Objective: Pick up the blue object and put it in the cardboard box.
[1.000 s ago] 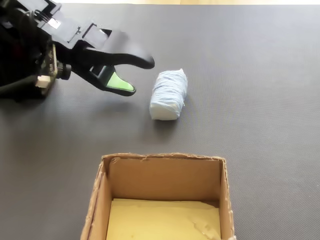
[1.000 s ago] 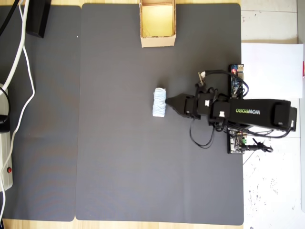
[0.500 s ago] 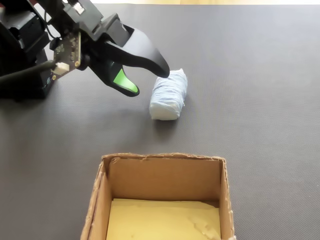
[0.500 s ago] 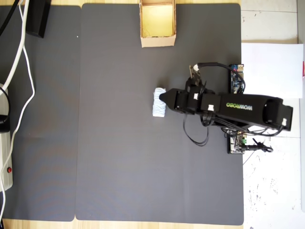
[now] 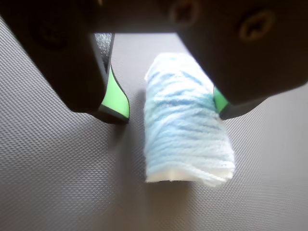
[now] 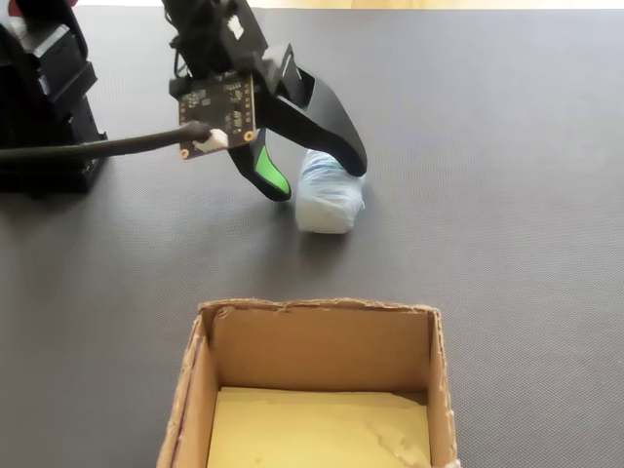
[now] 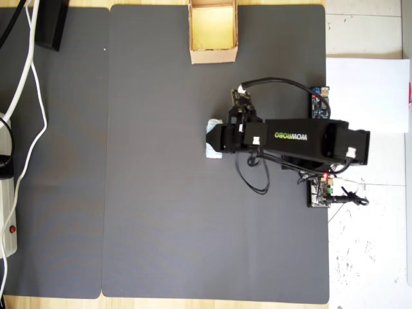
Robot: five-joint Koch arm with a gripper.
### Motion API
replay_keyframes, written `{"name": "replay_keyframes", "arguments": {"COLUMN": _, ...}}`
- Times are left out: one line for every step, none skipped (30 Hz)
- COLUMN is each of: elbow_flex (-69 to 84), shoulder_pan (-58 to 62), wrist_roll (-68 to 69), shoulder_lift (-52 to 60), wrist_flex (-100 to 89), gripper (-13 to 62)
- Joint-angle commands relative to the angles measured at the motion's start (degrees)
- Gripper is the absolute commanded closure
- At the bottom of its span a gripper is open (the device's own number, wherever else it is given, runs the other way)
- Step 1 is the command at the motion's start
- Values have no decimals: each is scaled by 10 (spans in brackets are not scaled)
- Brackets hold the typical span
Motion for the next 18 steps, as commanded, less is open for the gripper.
{"name": "replay_keyframes", "arguments": {"elbow_flex": -48, "shoulder_pan": -11, "wrist_roll": 85, "shoulder_lift": -12, "wrist_flex": -4, "gripper": 168}}
{"name": "replay_keyframes", "arguments": {"elbow_flex": -51, "shoulder_pan": -10, "wrist_roll": 87, "shoulder_lift": -18, "wrist_flex": -6, "gripper": 179}}
{"name": "replay_keyframes", "arguments": {"elbow_flex": -54, "shoulder_pan": -9, "wrist_roll": 91, "shoulder_lift": -27, "wrist_flex": -15, "gripper": 191}}
{"name": "replay_keyframes", "arguments": {"elbow_flex": -54, "shoulder_pan": -8, "wrist_roll": 93, "shoulder_lift": -33, "wrist_flex": -24, "gripper": 200}}
{"name": "replay_keyframes", "arguments": {"elbow_flex": -54, "shoulder_pan": -8, "wrist_roll": 98, "shoulder_lift": -38, "wrist_flex": -33, "gripper": 201}}
{"name": "replay_keyframes", "arguments": {"elbow_flex": -54, "shoulder_pan": -6, "wrist_roll": 99, "shoulder_lift": -40, "wrist_flex": -38, "gripper": 219}}
{"name": "replay_keyframes", "arguments": {"elbow_flex": -52, "shoulder_pan": -3, "wrist_roll": 99, "shoulder_lift": -41, "wrist_flex": -53, "gripper": 249}}
{"name": "replay_keyframes", "arguments": {"elbow_flex": -46, "shoulder_pan": 1, "wrist_roll": 99, "shoulder_lift": -41, "wrist_flex": -73, "gripper": 281}}
{"name": "replay_keyframes", "arguments": {"elbow_flex": -37, "shoulder_pan": 4, "wrist_roll": 99, "shoulder_lift": -40, "wrist_flex": -98, "gripper": 314}}
{"name": "replay_keyframes", "arguments": {"elbow_flex": -25, "shoulder_pan": 10, "wrist_roll": 98, "shoulder_lift": -36, "wrist_flex": -134, "gripper": 357}}
{"name": "replay_keyframes", "arguments": {"elbow_flex": -17, "shoulder_pan": 11, "wrist_roll": 98, "shoulder_lift": -33, "wrist_flex": -157, "gripper": 383}}
{"name": "replay_keyframes", "arguments": {"elbow_flex": -9, "shoulder_pan": 13, "wrist_roll": 95, "shoulder_lift": -29, "wrist_flex": -183, "gripper": 403}}
{"name": "replay_keyframes", "arguments": {"elbow_flex": 1, "shoulder_pan": 14, "wrist_roll": 95, "shoulder_lift": -26, "wrist_flex": -207, "gripper": 404}}
{"name": "replay_keyframes", "arguments": {"elbow_flex": 10, "shoulder_pan": 15, "wrist_roll": 95, "shoulder_lift": -24, "wrist_flex": -232, "gripper": 404}}
{"name": "replay_keyframes", "arguments": {"elbow_flex": 16, "shoulder_pan": 19, "wrist_roll": 95, "shoulder_lift": -21, "wrist_flex": -249, "gripper": 404}}
{"name": "replay_keyframes", "arguments": {"elbow_flex": 23, "shoulder_pan": 22, "wrist_roll": 94, "shoulder_lift": -17, "wrist_flex": -263, "gripper": 404}}
{"name": "replay_keyframes", "arguments": {"elbow_flex": 34, "shoulder_pan": 23, "wrist_roll": 92, "shoulder_lift": -10, "wrist_flex": -291, "gripper": 404}}
{"name": "replay_keyframes", "arguments": {"elbow_flex": 47, "shoulder_pan": 26, "wrist_roll": 91, "shoulder_lift": -2, "wrist_flex": -313, "gripper": 404}}
